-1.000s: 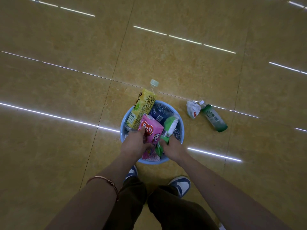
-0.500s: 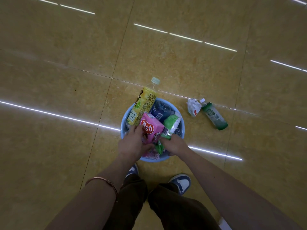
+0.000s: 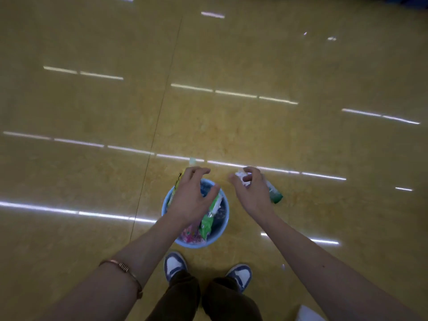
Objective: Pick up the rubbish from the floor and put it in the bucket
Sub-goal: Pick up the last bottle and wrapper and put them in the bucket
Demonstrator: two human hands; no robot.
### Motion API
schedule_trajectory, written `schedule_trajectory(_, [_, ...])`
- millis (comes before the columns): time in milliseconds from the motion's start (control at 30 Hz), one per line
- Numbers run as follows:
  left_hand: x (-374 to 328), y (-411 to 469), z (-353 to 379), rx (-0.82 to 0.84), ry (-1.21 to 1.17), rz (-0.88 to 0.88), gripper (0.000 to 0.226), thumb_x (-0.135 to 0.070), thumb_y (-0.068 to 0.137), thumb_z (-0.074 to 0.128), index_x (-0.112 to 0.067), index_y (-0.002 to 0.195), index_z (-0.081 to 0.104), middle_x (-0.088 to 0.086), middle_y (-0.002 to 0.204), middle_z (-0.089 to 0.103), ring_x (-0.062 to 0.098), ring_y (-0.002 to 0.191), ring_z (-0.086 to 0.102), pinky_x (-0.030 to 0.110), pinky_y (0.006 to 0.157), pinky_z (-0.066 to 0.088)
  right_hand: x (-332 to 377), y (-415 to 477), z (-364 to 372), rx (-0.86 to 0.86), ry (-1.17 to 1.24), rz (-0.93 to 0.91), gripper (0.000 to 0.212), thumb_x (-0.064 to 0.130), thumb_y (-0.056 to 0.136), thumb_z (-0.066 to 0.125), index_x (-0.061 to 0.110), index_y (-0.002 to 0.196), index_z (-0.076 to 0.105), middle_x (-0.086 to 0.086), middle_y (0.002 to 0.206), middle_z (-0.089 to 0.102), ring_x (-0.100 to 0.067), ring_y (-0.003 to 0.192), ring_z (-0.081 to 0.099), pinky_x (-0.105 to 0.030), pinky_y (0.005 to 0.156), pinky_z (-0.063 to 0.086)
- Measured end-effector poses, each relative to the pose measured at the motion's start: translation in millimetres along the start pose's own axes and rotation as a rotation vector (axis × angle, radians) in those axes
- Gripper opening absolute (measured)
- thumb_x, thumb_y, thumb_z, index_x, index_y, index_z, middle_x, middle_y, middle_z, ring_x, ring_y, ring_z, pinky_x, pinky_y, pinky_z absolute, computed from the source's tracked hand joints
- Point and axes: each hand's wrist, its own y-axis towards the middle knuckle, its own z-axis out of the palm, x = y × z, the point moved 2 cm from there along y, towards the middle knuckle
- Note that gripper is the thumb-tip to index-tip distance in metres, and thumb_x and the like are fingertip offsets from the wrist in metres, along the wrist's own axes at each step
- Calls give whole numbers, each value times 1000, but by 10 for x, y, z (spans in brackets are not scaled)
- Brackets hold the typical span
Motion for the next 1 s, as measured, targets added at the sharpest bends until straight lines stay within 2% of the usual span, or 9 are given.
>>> schedule_trajectory(67, [-481, -15, -223, -21, -24, 77, 43, -39, 91, 53, -23, 130, 45, -8, 130, 36, 5, 116, 40, 17, 90, 30, 288, -139, -388, -56, 78, -63, 49, 48, 87, 59, 21, 127, 47, 0, 116, 52, -14, 91, 56, -29, 79, 45])
schedule_trajectory(233, [-1677, -84, -707, -51, -42, 282, 38, -36, 91, 54, -24, 127, 50, -11, 122, 40, 1, 111, 40, 18, 90, 29, 878, -563, -1429, -217, 171, -173, 47, 41, 88, 61, 20, 129, 49, 3, 118, 55, -14, 100, 56, -26, 81, 44])
schedule_trajectory(400, [-2668, -325, -986, 25, -40, 510, 34, -35, 91, 54, -24, 123, 53, -11, 118, 43, 1, 105, 41, 8, 80, 27, 1252, -1175, -2270, -396, 209, -228, 50, 44, 86, 60, 23, 130, 48, 5, 121, 54, -13, 105, 55, -29, 85, 48])
schedule_trajectory(467, [-2984, -473, -1072, 64, -29, 602, 34, -36, 90, 54, -24, 122, 54, -11, 116, 44, 1, 105, 43, 8, 81, 27, 1356, -1434, -2514, -477, 229, -227, 47, 41, 88, 60, 24, 130, 48, 4, 121, 54, -13, 106, 55, -29, 85, 48])
schedule_trajectory(600, [-3460, -746, -1194, 142, -21, 753, 34, -37, 89, 55, -25, 121, 55, -10, 117, 45, 1, 106, 43, 2, 80, 29, 1502, -1926, -2839, -632, 286, -220, 43, 40, 89, 60, 25, 128, 50, 4, 120, 54, -14, 107, 56, -29, 86, 48])
schedule_trajectory(1000, [-4231, -1611, -967, 327, -31, 1040, 40, -36, 90, 55, -25, 128, 49, -6, 126, 43, 1, 110, 42, 16, 87, 31, 1399, -3197, -3273, -946, 295, -191, 44, 43, 87, 59, 29, 128, 48, 5, 121, 52, -13, 108, 55, -31, 89, 49])
